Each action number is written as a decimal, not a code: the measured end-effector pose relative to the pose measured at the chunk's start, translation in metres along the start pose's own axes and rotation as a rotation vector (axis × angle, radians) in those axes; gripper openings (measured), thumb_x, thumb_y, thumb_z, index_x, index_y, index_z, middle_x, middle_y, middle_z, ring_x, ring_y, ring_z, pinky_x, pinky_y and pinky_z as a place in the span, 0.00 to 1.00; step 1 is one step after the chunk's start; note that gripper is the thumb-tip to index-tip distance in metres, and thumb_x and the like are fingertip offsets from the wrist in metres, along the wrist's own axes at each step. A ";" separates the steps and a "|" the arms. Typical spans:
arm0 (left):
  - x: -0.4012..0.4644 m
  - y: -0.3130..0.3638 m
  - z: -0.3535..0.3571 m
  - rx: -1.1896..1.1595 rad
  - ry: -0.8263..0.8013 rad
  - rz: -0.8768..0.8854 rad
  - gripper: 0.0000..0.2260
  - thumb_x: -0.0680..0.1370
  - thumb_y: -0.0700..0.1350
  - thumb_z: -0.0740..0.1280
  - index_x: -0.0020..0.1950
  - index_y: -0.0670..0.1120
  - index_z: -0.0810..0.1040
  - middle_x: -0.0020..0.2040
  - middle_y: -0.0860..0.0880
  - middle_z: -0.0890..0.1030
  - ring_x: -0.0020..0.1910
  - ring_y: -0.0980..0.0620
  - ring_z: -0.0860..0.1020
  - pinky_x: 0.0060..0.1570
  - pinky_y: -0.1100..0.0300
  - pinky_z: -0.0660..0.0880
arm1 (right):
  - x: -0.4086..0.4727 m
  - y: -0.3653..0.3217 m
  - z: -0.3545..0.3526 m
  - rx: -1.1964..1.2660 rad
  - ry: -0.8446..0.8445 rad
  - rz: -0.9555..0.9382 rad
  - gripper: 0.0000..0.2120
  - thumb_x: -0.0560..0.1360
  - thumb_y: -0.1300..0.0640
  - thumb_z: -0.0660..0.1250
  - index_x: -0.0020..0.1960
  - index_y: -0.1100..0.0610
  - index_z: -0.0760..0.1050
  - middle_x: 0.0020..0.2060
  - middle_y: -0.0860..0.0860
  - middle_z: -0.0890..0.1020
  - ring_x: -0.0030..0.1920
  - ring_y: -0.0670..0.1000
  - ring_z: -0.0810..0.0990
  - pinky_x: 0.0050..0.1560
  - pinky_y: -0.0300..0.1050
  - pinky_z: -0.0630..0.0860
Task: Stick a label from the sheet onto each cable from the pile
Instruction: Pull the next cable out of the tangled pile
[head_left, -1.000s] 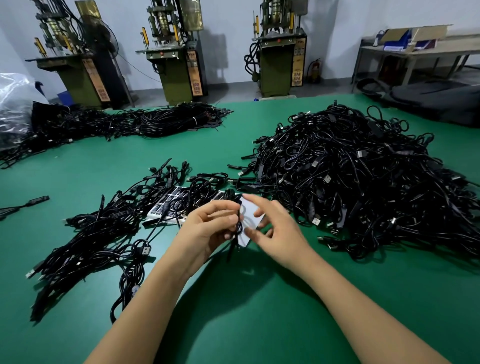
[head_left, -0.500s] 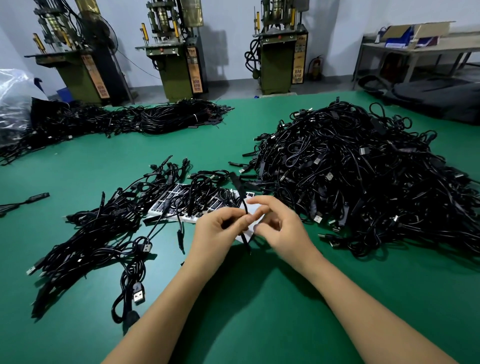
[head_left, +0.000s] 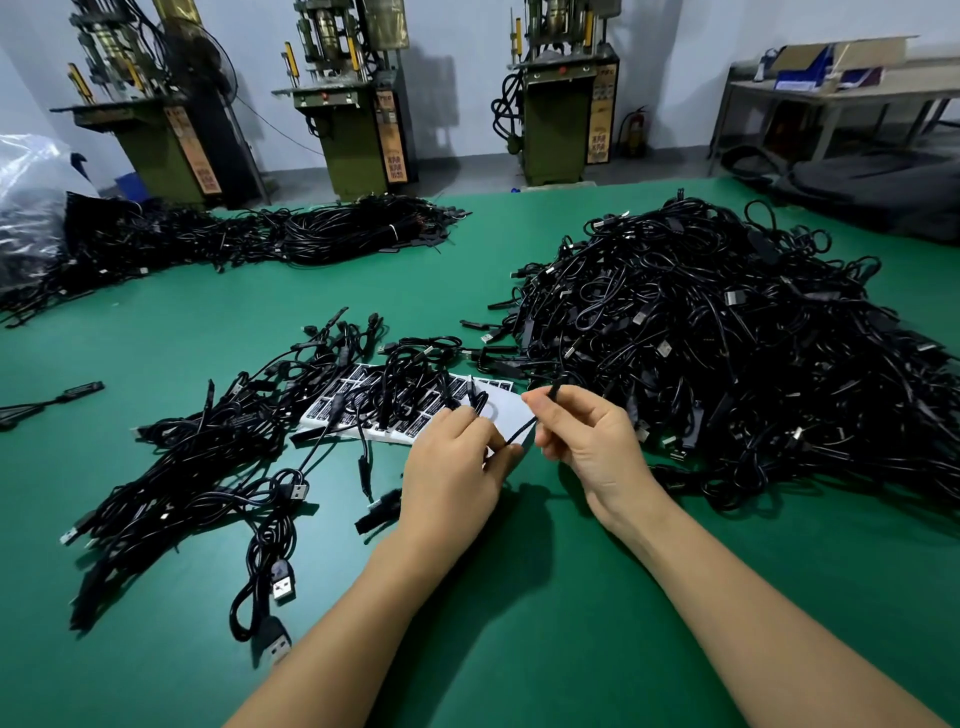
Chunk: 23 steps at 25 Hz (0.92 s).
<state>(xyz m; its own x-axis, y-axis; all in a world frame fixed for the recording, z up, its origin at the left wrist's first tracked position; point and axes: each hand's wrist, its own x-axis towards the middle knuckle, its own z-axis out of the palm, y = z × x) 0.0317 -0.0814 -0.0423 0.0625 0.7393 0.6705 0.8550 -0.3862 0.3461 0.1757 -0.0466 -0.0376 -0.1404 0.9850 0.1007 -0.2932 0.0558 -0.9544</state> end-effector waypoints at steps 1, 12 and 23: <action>0.000 -0.001 0.000 0.012 0.014 0.004 0.12 0.67 0.38 0.78 0.33 0.40 0.75 0.32 0.45 0.74 0.33 0.43 0.73 0.32 0.55 0.70 | 0.001 0.000 0.000 0.006 0.006 0.010 0.04 0.76 0.58 0.69 0.45 0.58 0.81 0.28 0.49 0.78 0.28 0.44 0.72 0.31 0.34 0.70; -0.005 -0.001 0.002 0.018 -0.011 -0.017 0.11 0.75 0.47 0.70 0.48 0.40 0.80 0.41 0.46 0.79 0.40 0.44 0.76 0.42 0.52 0.72 | 0.002 -0.004 0.000 0.012 -0.018 0.105 0.12 0.81 0.59 0.59 0.43 0.62 0.78 0.31 0.53 0.82 0.29 0.47 0.77 0.35 0.38 0.74; 0.004 -0.017 -0.016 -0.373 0.188 -0.634 0.08 0.81 0.47 0.62 0.42 0.52 0.74 0.32 0.54 0.77 0.29 0.58 0.73 0.35 0.57 0.72 | -0.002 0.006 0.005 -0.330 -0.095 -0.005 0.08 0.82 0.58 0.58 0.51 0.56 0.76 0.40 0.53 0.83 0.40 0.50 0.80 0.41 0.38 0.76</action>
<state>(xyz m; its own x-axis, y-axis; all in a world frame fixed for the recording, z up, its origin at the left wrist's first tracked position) 0.0087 -0.0810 -0.0351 -0.5007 0.7880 0.3583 0.4651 -0.1042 0.8791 0.1691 -0.0490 -0.0419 -0.2314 0.9658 0.1167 0.0254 0.1259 -0.9917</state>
